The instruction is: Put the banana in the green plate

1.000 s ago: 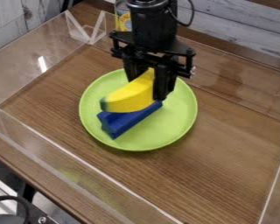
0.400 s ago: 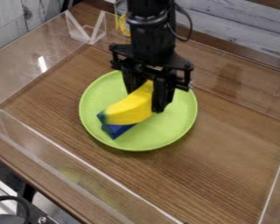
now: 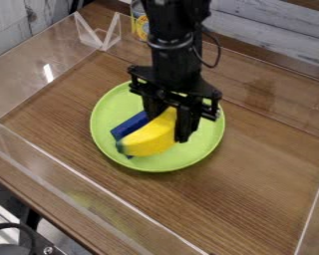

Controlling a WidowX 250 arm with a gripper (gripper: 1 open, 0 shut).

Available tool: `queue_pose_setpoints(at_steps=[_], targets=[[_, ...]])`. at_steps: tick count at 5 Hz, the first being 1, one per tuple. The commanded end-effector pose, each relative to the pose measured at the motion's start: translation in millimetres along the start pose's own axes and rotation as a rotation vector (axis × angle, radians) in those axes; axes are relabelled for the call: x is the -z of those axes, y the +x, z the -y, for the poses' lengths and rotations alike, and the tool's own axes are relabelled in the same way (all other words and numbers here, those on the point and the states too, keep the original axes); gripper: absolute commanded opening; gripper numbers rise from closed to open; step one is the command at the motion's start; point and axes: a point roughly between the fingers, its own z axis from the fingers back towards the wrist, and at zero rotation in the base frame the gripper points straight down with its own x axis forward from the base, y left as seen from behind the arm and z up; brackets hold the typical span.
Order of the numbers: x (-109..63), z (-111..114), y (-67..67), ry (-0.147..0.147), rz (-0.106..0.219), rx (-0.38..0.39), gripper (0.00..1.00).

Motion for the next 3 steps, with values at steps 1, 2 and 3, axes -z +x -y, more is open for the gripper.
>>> queue_pose_setpoints(at_steps=[1, 2, 3], targets=[[2.7, 2.3, 4.5, 0.008, 0.025, 0.011, 0.00], [11.5, 2.5, 6.1, 0.015, 0.023, 0.012, 0.00], [19.3, 2.8, 7.3, 0.021, 0.020, 0.005, 0.00]])
